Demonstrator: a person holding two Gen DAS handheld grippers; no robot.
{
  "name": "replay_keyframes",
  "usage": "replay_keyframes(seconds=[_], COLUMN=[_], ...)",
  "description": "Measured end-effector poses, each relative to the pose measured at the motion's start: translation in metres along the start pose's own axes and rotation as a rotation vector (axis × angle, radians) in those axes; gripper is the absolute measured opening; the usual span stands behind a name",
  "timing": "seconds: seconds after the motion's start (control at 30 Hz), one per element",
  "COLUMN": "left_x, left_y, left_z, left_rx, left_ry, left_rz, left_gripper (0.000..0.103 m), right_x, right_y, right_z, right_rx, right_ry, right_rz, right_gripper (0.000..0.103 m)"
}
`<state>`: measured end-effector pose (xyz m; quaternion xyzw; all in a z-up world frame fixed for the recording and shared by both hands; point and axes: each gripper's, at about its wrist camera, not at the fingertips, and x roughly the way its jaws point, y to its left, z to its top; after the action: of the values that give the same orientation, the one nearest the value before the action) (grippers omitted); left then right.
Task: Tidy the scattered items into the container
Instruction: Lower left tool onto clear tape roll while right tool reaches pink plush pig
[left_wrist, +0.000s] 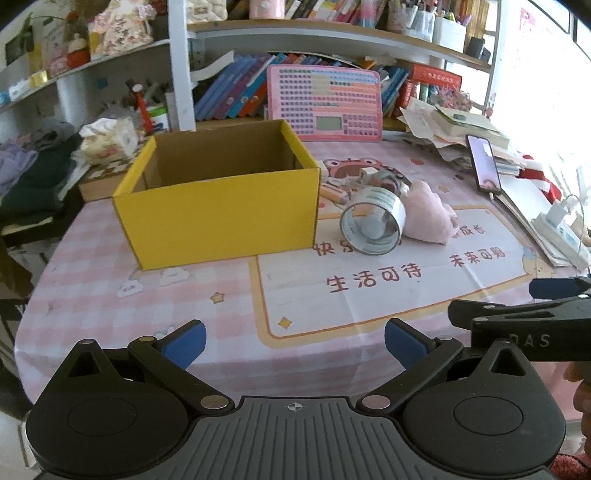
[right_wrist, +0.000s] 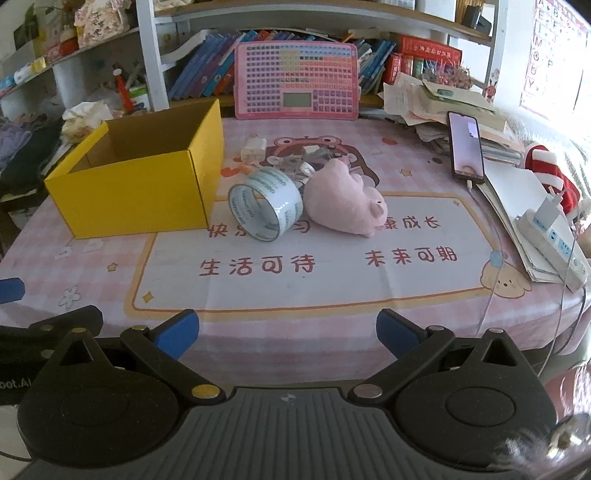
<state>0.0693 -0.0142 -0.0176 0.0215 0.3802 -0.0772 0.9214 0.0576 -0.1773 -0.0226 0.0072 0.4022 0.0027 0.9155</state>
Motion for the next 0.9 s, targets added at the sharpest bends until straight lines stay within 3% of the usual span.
replay_keyframes(seconds=[0.6,0.9], left_x=[0.066,0.095], left_y=[-0.026,-0.057], left_z=[0.045,0.064], left_rx=[0.063,0.169], left_ry=[0.038,0.052], left_rz=[-0.084,-0.136], left_gripper=[0.103,0.103], right_x=[0.060,0.088], right_y=[-0.038,-0.069], right_z=[0.048,0.074], right_rx=[0.039,0.103], right_ry=[0.061,0.064], right_rz=[-0.042,-0.040], right_gripper=[0.103,0.103])
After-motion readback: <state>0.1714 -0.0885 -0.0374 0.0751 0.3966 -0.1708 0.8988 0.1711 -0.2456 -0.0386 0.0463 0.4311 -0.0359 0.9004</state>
